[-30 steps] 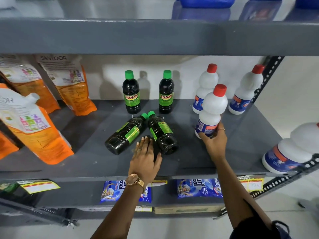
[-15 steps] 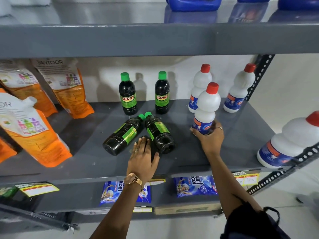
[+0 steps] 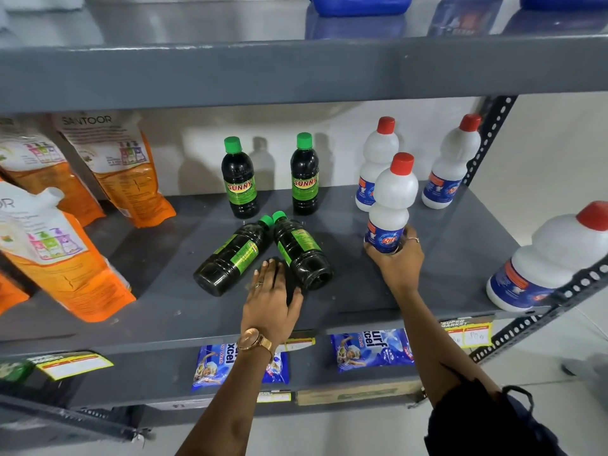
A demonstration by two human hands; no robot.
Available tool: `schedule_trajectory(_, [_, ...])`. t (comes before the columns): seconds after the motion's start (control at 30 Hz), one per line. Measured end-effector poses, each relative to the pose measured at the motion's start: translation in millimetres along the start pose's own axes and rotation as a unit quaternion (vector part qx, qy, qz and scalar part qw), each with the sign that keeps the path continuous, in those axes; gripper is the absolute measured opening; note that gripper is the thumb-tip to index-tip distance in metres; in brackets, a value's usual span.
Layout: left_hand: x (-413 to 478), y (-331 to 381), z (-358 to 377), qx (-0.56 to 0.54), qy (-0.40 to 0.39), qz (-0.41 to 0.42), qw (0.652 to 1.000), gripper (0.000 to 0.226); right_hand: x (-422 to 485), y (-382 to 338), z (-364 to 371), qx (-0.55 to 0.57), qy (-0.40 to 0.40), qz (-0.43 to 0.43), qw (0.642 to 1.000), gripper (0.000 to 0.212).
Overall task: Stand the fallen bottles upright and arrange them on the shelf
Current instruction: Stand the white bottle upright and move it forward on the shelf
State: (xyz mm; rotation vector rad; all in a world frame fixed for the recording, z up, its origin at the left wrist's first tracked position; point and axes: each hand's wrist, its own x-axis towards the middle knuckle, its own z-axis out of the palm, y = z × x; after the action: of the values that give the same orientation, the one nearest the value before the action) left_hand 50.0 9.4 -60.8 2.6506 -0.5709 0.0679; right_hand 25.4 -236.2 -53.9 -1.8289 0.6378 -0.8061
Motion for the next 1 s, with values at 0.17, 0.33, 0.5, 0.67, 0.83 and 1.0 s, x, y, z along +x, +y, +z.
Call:
schedule_trajectory(0.17, [1, -1, 0, -0.002, 0.009, 0.004, 1.000, 0.061, 0, 2, -2, -0.017, -0.006, 0.010, 1.000, 0.070])
schedule_trajectory(0.33, [0, 0, 0, 0.007, 0.006, 0.004, 1.000, 0.062, -26, 3, -23, -0.024, 0.006, 0.029, 0.999, 0.071])
schedule_trajectory(0.5, [0, 2, -1, 0.017, -0.004, 0.002, 1.000, 0.059, -73, 6, -52, -0.048, 0.023, 0.031, 0.998, 0.072])
schedule_trajectory(0.67, [0, 3, -2, 0.019, -0.009, 0.000, 1.000, 0.059, -94, 10, -66, -0.057, 0.030, -0.003, 0.998, 0.072])
schedule_trajectory(0.83, [0, 4, -2, 0.022, -0.007, 0.000, 1.000, 0.059, -99, 13, -69, -0.076, 0.031, -0.009, 0.997, 0.078])
schedule_trajectory(1.0, [-1, 5, -3, 0.032, -0.008, -0.002, 0.999, 0.059, -98, 14, -70, -0.080, 0.016, -0.016, 0.997, 0.077])
